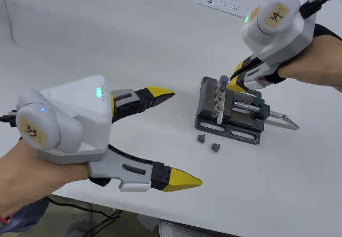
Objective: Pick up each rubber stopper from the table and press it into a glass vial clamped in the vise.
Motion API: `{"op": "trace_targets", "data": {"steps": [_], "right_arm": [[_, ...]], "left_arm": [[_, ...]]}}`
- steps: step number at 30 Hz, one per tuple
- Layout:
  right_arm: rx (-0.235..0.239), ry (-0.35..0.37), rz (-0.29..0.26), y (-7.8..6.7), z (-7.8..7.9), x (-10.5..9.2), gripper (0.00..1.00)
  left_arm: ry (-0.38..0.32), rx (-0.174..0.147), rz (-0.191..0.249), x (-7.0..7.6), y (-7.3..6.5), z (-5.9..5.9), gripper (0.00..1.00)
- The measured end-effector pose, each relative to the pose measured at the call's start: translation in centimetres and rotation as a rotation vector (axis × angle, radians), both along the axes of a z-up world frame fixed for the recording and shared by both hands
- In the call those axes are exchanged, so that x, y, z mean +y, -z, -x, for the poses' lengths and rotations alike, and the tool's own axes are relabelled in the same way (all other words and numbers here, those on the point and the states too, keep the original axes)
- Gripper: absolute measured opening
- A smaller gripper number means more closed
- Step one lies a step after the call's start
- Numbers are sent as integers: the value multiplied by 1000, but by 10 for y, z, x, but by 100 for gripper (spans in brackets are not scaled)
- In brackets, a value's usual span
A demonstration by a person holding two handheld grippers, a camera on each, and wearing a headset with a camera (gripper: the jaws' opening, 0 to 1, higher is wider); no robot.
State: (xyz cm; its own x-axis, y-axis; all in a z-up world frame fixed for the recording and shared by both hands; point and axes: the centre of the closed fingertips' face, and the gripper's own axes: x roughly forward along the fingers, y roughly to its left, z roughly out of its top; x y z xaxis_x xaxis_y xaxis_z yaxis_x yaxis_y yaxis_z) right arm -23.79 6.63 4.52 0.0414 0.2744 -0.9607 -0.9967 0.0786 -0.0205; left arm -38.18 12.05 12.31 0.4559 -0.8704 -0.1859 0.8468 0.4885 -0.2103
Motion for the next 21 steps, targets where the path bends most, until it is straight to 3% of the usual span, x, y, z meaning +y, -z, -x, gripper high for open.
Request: {"op": "trace_targets", "data": {"steps": [21], "right_arm": [[29, 6, -16, 10, 2, 3, 3]], "left_arm": [[-3, 11, 3, 0, 2, 0, 88]]}}
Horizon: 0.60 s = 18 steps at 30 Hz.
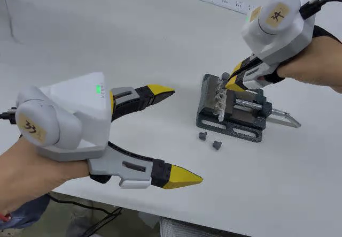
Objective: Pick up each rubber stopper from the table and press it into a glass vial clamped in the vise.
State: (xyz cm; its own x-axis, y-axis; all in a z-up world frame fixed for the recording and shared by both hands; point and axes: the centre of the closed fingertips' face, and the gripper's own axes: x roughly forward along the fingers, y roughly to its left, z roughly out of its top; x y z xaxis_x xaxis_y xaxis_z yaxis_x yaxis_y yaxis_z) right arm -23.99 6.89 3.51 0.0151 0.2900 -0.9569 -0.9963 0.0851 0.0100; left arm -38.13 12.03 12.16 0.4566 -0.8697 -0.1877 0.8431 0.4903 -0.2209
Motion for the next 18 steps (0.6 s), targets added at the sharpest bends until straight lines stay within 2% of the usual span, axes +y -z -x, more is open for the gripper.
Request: {"op": "trace_targets", "data": {"steps": [10, 18], "right_arm": [[6, -1, -2, 3, -1, 2, 3], [30, -2, -4, 4, -1, 2, 3]], "left_arm": [[-3, 2, 2, 1, 1, 0, 87], [1, 4, 3, -1, 2, 1, 87]]}}
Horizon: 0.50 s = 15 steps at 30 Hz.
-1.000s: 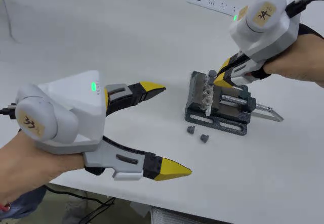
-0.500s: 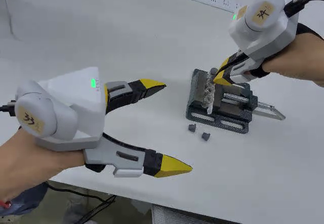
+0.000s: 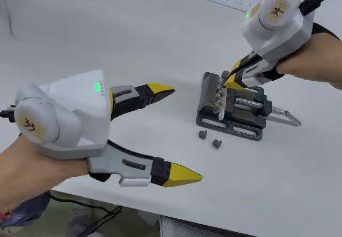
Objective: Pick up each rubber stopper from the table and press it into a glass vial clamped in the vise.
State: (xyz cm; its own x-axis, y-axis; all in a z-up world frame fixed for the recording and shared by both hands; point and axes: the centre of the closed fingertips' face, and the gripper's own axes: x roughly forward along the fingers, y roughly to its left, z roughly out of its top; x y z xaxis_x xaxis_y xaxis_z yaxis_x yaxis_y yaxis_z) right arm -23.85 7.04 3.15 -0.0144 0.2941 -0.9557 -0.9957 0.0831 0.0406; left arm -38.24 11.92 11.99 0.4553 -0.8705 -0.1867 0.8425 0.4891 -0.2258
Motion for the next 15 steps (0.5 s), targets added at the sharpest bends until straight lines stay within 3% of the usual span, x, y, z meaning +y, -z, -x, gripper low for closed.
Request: {"op": "trace_targets", "data": {"steps": [15], "right_arm": [[55, -17, 13, 0, -1, 0, 3]], "left_arm": [[5, -1, -1, 1, -1, -1, 86]]}}
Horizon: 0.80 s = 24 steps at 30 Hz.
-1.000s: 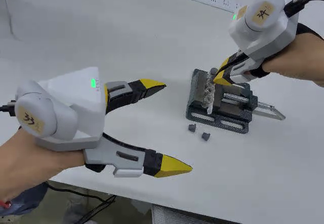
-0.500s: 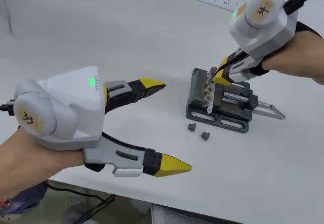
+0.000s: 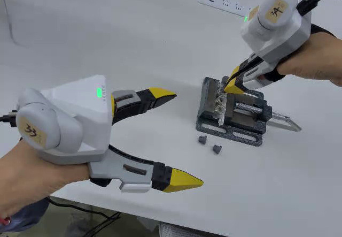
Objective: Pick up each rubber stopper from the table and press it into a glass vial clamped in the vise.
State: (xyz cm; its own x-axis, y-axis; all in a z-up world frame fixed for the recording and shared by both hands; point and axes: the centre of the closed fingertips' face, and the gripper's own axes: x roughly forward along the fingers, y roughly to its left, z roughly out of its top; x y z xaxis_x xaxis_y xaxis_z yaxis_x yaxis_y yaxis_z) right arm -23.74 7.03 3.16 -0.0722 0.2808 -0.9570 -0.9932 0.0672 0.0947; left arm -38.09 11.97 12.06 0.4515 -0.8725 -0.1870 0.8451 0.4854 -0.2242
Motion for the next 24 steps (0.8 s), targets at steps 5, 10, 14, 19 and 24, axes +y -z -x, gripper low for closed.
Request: {"op": "trace_targets", "data": {"steps": [5, 10, 14, 19, 24], "right_arm": [[2, -10, 6, 1, 0, -1, 3], [-10, -13, 11, 1, 2, -1, 3], [-50, -50, 28, 2, 2, -1, 3], [-89, -82, 53, 1, 7, 0, 3], [-78, -63, 59, 3, 4, -2, 3]], "left_arm": [[2, 0, 0, 0, 1, 0, 86], [2, 0, 3, 0, 1, 0, 86], [2, 1, 4, -1, 2, 0, 86], [3, 2, 10, -4, 1, 0, 85], [5, -4, 13, -6, -1, -1, 85]]}}
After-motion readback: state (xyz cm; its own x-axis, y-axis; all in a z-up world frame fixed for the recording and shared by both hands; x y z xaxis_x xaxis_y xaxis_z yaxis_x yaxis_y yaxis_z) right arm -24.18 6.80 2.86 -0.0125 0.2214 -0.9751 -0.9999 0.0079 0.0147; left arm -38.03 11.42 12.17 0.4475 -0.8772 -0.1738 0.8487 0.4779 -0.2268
